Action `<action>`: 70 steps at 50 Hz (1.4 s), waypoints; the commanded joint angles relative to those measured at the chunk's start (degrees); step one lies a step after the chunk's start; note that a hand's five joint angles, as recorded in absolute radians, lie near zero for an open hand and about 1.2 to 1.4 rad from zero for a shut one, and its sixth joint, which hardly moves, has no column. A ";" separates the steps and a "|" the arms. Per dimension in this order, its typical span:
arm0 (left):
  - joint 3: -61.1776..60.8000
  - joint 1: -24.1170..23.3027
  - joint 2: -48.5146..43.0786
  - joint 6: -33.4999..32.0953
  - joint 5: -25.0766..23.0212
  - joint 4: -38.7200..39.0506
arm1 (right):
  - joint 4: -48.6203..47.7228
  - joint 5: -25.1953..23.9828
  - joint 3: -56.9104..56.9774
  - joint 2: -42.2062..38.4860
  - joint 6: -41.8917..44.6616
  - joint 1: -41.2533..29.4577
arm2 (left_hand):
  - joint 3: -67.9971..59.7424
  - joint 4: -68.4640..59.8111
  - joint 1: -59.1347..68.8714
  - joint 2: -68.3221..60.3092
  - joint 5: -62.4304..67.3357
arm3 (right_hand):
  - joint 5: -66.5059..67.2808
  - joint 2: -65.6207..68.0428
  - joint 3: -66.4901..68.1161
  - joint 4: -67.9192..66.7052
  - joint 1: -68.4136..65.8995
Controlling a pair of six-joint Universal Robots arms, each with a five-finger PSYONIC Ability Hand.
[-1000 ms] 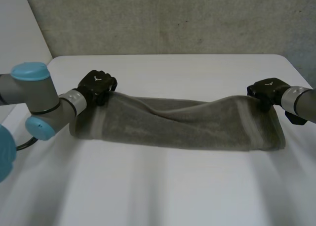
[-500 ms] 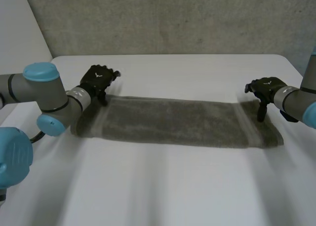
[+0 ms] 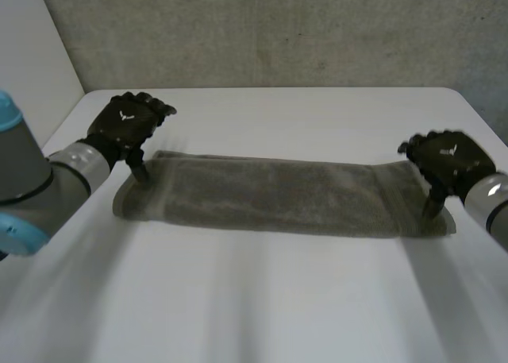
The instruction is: Fold the towel.
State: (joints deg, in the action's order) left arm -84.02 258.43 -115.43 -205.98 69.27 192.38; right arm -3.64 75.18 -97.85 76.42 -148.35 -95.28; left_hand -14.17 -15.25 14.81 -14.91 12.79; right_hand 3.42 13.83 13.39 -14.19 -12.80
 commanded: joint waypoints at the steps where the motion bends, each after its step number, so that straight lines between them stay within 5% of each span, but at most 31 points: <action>1: -10.82 -0.12 5.91 0.23 -2.73 5.02 | -7.25 -0.38 -6.03 -4.61 3.59 2.65 | 3.79 4.87 -4.43 4.53 -12.41 | -1.65 -2.06 -1.62 2.42 1.03; 12: -15.48 -0.21 6.97 0.58 -2.73 8.10 | -7.96 -0.12 -2.43 -14.72 8.07 3.79 | 3.79 4.87 -4.43 4.53 -12.41 | 26.10 25.69 26.13 -25.33 -26.72; 16: -15.39 -0.12 6.79 0.66 -2.73 8.18 | -7.69 0.24 -1.29 -14.99 7.99 4.23 | 3.79 4.87 -4.43 4.53 -12.41 | 63.31 62.90 63.34 -62.54 -63.93; 31: -15.39 -0.03 6.62 0.75 -2.73 8.27 | -5.67 1.38 4.43 -9.18 10.97 17.33 | 3.79 4.87 -4.43 4.53 -12.41 | 66.58 66.17 66.61 -65.81 -67.20; 35: -15.39 0.06 6.97 0.75 -2.73 8.27 | -4.89 5.23 10.38 -6.82 13.87 18.56 | 3.79 4.87 -4.43 4.53 -12.41 | 66.58 66.17 66.61 -65.81 -67.20; 39: -15.48 0.23 7.06 0.84 -2.73 8.27 | -2.51 6.30 14.27 -6.28 11.41 10.56 | 3.79 4.87 -4.43 4.53 -12.41 | 66.58 66.17 66.61 -65.81 -67.20; 41: -15.48 0.32 7.06 0.93 -2.73 8.27 | -0.58 6.39 19.17 -6.63 8.53 -2.65 | 3.95 5.04 -4.60 4.69 -12.57 | 66.58 66.17 66.61 -65.81 -67.20; 45: -15.48 0.32 6.97 0.93 -2.73 8.27 | -0.31 6.91 23.32 -8.39 7.02 -14.05 | 3.79 4.87 -4.43 4.53 -12.41 | 66.58 66.17 66.61 -65.81 -67.20; 52: -15.56 0.41 6.88 0.93 -2.73 8.27 | -0.14 6.92 29.91 -20.76 7.36 -38.88 | 3.95 5.04 -4.60 4.70 -12.58 | 66.58 66.17 66.61 -65.81 -67.20; 56: -15.74 0.41 6.88 0.93 -2.73 8.27 | -0.14 7.00 29.21 -24.30 7.63 -43.32 | 3.95 5.04 -4.60 4.70 -12.58 | 66.58 66.17 66.61 -65.81 -67.20; 58: -15.92 0.41 6.88 0.93 -2.73 8.36 | -0.05 7.09 29.04 -25.53 7.63 -43.58 | 3.79 4.87 -4.43 4.53 -12.41 | 65.29 64.88 65.32 -64.53 -65.91; 60: -16.09 0.50 6.79 0.93 -2.73 8.71 | -0.13 7.79 28.69 -26.15 7.55 -43.32 | 3.95 5.04 -4.60 4.70 -12.58 | -3.42 -3.83 -3.39 4.19 2.80; 66: -16.53 0.50 6.26 0.93 -2.73 10.12 | 0.39 9.46 26.66 -24.39 7.46 -41.21 | 3.95 5.04 -4.60 4.70 -12.58 | -3.42 -3.83 -3.39 4.19 2.80; 70: -16.79 0.50 6.09 0.93 -2.73 10.65 | 1.18 8.32 19.66 -15.46 7.02 -35.61 | 3.95 5.04 -4.60 4.70 -12.58 | -3.42 -3.83 -3.39 4.19 2.80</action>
State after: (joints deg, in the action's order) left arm -100.45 258.92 -109.05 -205.05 66.53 202.15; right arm -3.26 84.10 -71.23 52.07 -140.90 -137.17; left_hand -14.15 -15.25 14.70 -14.68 12.55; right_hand 3.38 13.77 13.32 -14.09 -13.75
